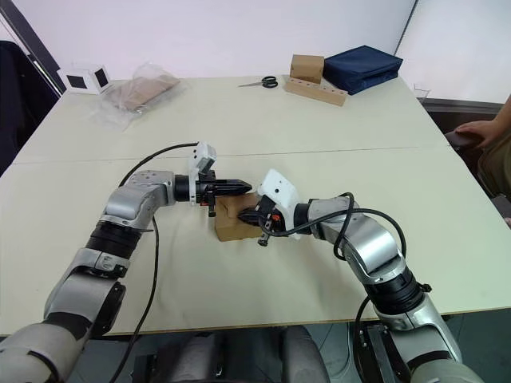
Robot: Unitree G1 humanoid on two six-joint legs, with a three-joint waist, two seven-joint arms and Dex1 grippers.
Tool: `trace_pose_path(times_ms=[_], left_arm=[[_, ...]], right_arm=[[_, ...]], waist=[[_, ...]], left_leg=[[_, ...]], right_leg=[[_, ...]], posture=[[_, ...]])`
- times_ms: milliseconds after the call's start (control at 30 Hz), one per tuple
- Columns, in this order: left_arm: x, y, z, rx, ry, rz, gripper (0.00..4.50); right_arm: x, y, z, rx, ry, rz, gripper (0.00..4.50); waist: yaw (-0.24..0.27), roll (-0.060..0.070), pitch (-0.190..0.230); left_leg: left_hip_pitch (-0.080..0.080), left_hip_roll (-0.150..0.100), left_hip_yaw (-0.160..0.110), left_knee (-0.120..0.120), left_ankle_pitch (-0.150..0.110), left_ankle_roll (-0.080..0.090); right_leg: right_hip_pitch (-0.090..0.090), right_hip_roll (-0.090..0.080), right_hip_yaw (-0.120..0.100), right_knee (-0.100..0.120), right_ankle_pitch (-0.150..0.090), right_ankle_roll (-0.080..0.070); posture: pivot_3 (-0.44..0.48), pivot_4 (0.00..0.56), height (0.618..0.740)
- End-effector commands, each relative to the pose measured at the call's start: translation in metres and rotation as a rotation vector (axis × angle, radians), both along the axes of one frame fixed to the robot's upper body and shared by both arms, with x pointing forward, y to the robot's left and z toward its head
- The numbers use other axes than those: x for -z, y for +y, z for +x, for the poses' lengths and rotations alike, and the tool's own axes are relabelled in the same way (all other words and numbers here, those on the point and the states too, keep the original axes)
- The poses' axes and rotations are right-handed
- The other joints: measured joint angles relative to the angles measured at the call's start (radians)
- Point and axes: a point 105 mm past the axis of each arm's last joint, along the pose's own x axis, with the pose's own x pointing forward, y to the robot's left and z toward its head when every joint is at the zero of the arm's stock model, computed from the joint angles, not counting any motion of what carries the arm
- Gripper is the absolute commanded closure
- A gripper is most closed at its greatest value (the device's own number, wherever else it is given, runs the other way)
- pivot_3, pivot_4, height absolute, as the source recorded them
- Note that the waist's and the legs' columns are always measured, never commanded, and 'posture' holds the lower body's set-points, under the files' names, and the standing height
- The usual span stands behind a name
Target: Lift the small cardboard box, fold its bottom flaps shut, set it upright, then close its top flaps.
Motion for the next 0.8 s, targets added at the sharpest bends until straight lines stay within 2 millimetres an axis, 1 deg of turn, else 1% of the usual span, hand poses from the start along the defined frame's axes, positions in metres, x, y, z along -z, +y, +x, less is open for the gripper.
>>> trace_pose_path(times_ms=[33, 233, 567, 667, 800], left_arm=[[-0.009, -0.009, -0.006, 0.046, -0.040, -0.010, 4.46], [-0.010, -0.007, -0.009, 0.052, -0.038, -0.014, 4.46], [-0.014, -0.003, -0.006, 0.046, -0.008, -0.029, 4.46], [-0.011, -0.003, -0.007, 0.054, -0.026, -0.004, 4.46], [-0.014, -0.002, -0.011, 0.067, -0.048, 0.003, 4.46]], right_arm=[[-0.004, 0.000, -0.002, -0.005, -0.026, -0.007, 4.50], [-0.003, -0.002, 0.006, 0.022, -0.061, -0.028, 4.50], [-0.001, -0.001, 0.018, 0.036, -0.105, -0.050, 4.50], [-0.002, 0.000, 0.020, 0.038, -0.113, -0.043, 4.50], [-0.002, 0.000, 0.020, 0.034, -0.111, -0.042, 4.50]], waist=[[0.000, 0.000, 0.000], [0.000, 0.000, 0.000], [-0.002, 0.000, 0.000], [-0.002, 0.000, 0.000], [-0.002, 0.000, 0.000]], left_leg=[[0.000, 0.000, 0.000, 0.000, 0.000, 0.000], [0.000, 0.000, 0.000, 0.000, 0.000, 0.000], [0.000, 0.000, 0.000, 0.000, 0.000, 0.000], [0.000, 0.000, 0.000, 0.000, 0.000, 0.000], [0.000, 0.000, 0.000, 0.000, 0.000, 0.000]], right_leg=[[0.000, 0.000, 0.000, 0.000, 0.000, 0.000], [0.000, 0.000, 0.000, 0.000, 0.000, 0.000], [0.000, 0.000, 0.000, 0.000, 0.000, 0.000], [0.000, 0.000, 0.000, 0.000, 0.000, 0.000], [0.000, 0.000, 0.000, 0.000, 0.000, 0.000]], posture=[[0.000, 0.150, 0.740], [0.000, 0.150, 0.740], [0.000, 0.150, 0.740], [0.000, 0.150, 0.740], [0.000, 0.150, 0.740]])
